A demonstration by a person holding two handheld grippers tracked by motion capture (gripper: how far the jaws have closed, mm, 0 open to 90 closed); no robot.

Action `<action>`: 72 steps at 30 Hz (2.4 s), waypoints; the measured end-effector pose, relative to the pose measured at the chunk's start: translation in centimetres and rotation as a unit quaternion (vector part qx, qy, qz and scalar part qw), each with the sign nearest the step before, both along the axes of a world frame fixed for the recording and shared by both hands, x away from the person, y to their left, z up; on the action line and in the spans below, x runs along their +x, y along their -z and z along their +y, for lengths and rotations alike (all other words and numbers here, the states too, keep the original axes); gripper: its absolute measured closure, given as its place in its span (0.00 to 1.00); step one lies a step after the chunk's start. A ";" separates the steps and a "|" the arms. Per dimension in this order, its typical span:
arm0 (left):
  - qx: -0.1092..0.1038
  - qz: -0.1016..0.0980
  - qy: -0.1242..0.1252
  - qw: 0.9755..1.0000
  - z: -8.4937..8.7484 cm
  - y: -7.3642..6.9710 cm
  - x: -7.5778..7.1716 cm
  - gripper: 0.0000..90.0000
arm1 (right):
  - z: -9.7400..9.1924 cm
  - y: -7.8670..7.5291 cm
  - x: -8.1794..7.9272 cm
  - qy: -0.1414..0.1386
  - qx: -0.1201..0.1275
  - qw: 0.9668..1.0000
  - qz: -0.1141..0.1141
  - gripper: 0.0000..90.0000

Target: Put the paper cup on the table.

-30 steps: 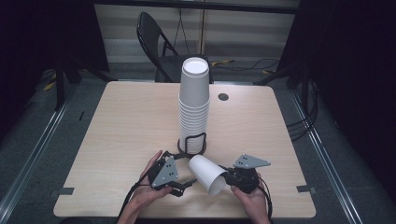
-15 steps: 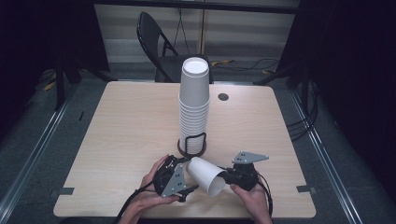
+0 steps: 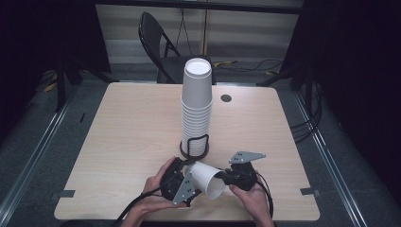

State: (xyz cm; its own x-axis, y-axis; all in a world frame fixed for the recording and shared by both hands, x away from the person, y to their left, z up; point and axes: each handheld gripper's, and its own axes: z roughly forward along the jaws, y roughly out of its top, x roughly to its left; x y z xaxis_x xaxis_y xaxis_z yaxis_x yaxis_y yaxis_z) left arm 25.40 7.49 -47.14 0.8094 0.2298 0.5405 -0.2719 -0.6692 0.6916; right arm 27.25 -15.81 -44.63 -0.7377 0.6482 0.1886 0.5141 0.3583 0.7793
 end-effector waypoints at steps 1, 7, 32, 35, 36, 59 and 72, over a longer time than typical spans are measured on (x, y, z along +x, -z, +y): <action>0.002 -0.001 -0.002 1.000 -0.1 0.0 0.0 0.08 | 0.1 0.0 0.0 -0.002 0.001 1.000 0.001 0.98; 0.012 -0.008 0.006 1.000 -0.8 -0.2 -0.2 0.09 | 0.8 -0.1 0.2 -0.010 0.004 1.000 0.006 0.98; 0.032 -0.023 0.020 0.999 -2.9 -0.7 -0.6 0.11 | 1.3 0.0 1.4 -0.017 0.004 0.999 0.036 0.99; 0.035 -0.026 0.019 0.999 -3.1 -0.8 -0.7 0.11 | 1.3 0.0 1.4 -0.016 0.005 0.999 0.041 0.99; 0.037 -0.030 0.020 0.999 -3.1 -0.8 -0.8 0.11 | 1.3 0.0 1.4 -0.016 0.006 0.999 0.040 0.99; 0.006 -0.037 0.024 0.999 -4.3 -1.3 -1.2 0.11 | 1.2 0.1 1.4 -0.010 0.008 0.999 0.041 0.98; -0.064 -0.005 0.010 0.998 -3.1 -1.5 -0.2 0.12 | 0.5 0.0 1.1 0.018 0.056 0.998 0.033 0.87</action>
